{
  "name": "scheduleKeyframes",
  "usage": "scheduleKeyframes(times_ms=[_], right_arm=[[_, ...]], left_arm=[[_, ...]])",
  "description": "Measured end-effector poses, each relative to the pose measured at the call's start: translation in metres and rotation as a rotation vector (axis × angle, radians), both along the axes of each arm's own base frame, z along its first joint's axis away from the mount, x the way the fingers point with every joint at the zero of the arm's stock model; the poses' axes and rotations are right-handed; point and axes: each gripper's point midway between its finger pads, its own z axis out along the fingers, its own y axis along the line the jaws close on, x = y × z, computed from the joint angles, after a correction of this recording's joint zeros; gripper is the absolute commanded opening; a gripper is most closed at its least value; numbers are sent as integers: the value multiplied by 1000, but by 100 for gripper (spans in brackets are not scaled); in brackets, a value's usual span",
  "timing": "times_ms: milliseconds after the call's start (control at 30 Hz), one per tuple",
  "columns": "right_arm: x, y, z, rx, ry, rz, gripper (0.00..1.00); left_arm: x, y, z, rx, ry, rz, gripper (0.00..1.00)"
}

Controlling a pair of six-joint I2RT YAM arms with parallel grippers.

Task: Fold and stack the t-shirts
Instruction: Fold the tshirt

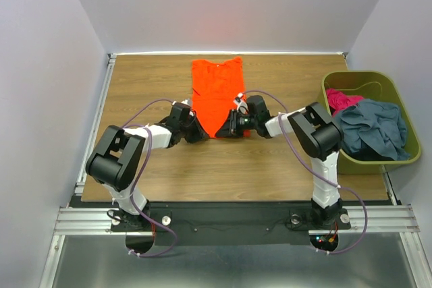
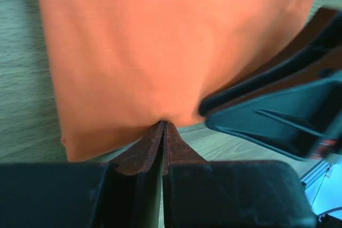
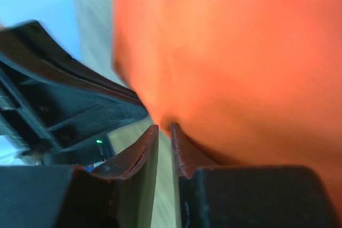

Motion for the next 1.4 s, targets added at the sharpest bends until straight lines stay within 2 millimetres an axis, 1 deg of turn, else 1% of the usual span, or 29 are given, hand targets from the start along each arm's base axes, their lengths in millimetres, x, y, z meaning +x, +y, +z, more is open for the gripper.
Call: scheduleKeyframes(times_ms=[67,133,200,300,467,567,667,733,767,833,867,900,1000,1067,1100,1167,1200,1300,1400], right_arm=[[-8,-6,-17,-23,45,-14,17],[-8,-10,-21,-23,50,-32,15],[-5,-15,-24,-23,50,-58,15],[-5,-23,-25,-17,59,-80,15],[-6,-32,-16,-6,59,-79,16],[-7,-35,-7,-16,43,-71,17],[-6,-39,5,-34,20,-59,17],[1,-39,21,-32,-23,-53,17],[4,-40,26,-28,-37,-55,17],[10,-40,34,-20,-69,-50,17],[12,-42,34,-21,-74,-51,17],[12,-44,33,-24,-72,-50,17],[15,-51,21,-33,-53,-53,16],[14,-58,4,-46,-20,-57,16],[12,-64,-9,-56,14,-63,16],[6,-75,-24,-52,71,-68,16],[7,-83,-25,-37,87,-81,16],[10,-100,-26,-1,112,-109,15],[12,-111,-26,22,135,-130,16]], left_arm=[[0,1,-1,-1,8,10,14],[0,3,-3,-4,17,30,13],[-1,6,-5,-14,28,47,12],[1,11,-6,-42,37,73,11],[1,15,-3,-50,44,82,13],[0,18,10,-55,27,85,14],[2,18,34,-72,-29,80,14],[7,18,55,-83,-87,77,14],[11,17,62,-85,-108,80,14],[17,17,69,-82,-131,81,14],[21,17,69,-77,-139,81,14],[22,17,67,-72,-139,82,14],[24,19,46,-44,-98,88,13],[23,22,25,-20,-52,92,13],[23,25,15,-10,-29,97,12],[19,30,-1,0,14,109,12],[21,32,-3,-15,15,113,11],[25,38,-3,-38,2,130,11],[25,41,-4,-68,5,140,11]])
